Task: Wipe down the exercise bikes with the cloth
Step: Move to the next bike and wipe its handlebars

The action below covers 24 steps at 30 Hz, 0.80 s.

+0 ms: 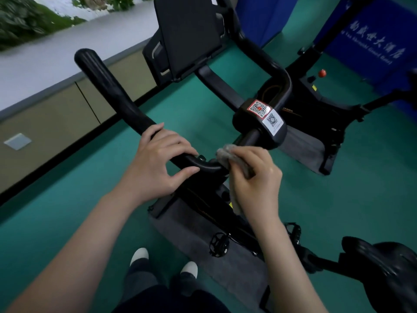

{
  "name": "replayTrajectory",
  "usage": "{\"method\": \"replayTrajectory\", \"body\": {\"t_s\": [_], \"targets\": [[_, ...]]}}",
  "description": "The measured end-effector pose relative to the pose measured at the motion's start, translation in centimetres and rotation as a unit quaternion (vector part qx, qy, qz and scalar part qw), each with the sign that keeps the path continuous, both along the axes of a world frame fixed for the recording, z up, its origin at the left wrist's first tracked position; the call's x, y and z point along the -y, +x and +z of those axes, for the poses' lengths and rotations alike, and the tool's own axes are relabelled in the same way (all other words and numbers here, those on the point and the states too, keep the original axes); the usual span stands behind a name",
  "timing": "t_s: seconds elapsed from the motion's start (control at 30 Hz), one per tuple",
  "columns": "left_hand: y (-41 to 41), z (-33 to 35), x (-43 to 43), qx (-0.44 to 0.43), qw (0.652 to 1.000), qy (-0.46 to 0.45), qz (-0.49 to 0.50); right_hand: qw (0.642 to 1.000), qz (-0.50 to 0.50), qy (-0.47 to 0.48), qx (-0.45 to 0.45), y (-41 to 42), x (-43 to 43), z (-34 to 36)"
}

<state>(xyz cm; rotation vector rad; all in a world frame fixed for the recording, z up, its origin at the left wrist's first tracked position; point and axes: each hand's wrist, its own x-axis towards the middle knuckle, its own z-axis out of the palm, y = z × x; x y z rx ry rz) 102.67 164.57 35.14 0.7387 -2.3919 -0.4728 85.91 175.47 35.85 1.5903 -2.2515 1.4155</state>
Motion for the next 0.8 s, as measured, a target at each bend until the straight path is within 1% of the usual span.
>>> {"method": "replayTrajectory", "body": {"t_s": [0.07,0.2,0.3,0.4,0.47,0.57,0.67,0.73,0.8], "targets": [[-0.1,0.0,0.0,-0.002,1.000,0.001,0.001,1.000,0.011,-0.004,0.004,-0.5,0.1,0.6],[-0.1,0.0,0.0,-0.006,1.000,0.002,0.005,0.997,-0.061,-0.036,0.006,-4.4,2.3,1.6],[-0.2,-0.1,-0.1,-0.006,1.000,0.004,0.006,0.996,-0.082,-0.024,0.007,-5.9,3.5,1.0],[-0.1,-0.1,0.0,-0.005,1.000,0.007,0.007,0.998,-0.062,-0.026,0.013,-4.3,3.0,-0.1],[-0.1,-0.1,0.0,-0.006,1.000,0.011,0.006,0.999,-0.029,-0.021,0.025,-3.0,2.0,-0.2],[-0.1,0.0,0.0,-0.005,1.000,0.014,0.003,0.999,0.023,0.002,0.024,-2.3,1.2,0.8],[-0.1,0.0,0.1,-0.003,1.000,0.019,0.000,0.999,0.031,0.023,0.019,-3.2,2.4,2.4],[0.0,0.0,0.2,-0.004,1.000,0.021,0.001,0.998,0.045,0.033,-0.002,-4.0,3.8,3.4],[0.0,0.0,0.2,-0.005,1.000,0.024,0.002,0.994,0.071,0.059,-0.050,-4.8,5.0,4.0]]}}
